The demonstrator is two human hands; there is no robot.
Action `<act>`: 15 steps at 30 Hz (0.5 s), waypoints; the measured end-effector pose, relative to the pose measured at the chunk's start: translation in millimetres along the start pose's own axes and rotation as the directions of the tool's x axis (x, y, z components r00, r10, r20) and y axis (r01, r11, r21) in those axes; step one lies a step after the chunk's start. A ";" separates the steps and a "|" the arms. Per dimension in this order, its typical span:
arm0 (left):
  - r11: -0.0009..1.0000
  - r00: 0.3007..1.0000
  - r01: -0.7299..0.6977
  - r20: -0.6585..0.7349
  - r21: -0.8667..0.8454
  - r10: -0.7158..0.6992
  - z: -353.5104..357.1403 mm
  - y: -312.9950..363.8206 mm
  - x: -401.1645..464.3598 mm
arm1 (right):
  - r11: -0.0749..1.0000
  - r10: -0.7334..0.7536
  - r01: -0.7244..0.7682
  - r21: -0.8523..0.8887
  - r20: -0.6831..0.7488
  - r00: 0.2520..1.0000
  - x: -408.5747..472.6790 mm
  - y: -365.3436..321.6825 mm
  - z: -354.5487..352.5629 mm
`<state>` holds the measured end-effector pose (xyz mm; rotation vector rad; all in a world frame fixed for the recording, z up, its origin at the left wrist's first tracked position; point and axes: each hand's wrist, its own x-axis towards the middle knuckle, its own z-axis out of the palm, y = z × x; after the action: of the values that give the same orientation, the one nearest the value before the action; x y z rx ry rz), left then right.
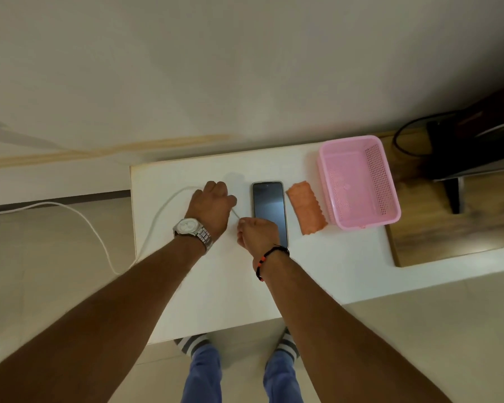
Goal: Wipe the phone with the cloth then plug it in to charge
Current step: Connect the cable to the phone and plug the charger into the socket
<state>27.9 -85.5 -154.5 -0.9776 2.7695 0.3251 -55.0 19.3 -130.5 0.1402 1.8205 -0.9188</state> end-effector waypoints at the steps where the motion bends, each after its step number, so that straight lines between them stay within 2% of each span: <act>1: 0.999 1.000 -0.009 0.001 0.045 0.009 -3.8 0.6 -0.8 | 1.000 0.001 -0.001 0.010 0.008 1.000 -1.5 -0.6 -1.5; 4: 0.991 1.000 0.017 0.017 0.129 -0.019 -16.1 4.1 -10.2 | 0.999 0.032 -0.032 0.001 0.048 0.998 -5.1 -1.1 -5.6; 7: 0.990 0.993 0.117 0.003 0.081 -0.118 -30.5 11.5 -25.6 | 0.973 0.134 -0.143 0.179 0.060 0.989 -15.7 -3.7 -8.8; 11: 0.956 0.977 0.208 0.006 -0.205 -0.211 -46.3 35.8 -59.6 | 0.938 0.193 -0.213 0.273 0.098 0.976 -27.4 -8.4 -14.9; 13: 0.895 0.962 0.263 0.025 -0.361 -0.272 -51.3 48.9 -74.1 | 0.931 0.200 -0.224 0.287 0.113 0.973 -32.6 -10.0 -18.8; 15: 0.774 0.932 0.341 0.087 -0.533 -0.351 -55.6 60.4 -81.2 | 0.947 0.185 -0.203 0.248 0.095 0.978 -34.3 -9.2 -23.7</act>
<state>46.1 -6.2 -72.5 -1.5910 2.4656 1.0815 -61.8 38.8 -93.2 0.4369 1.5846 -1.0017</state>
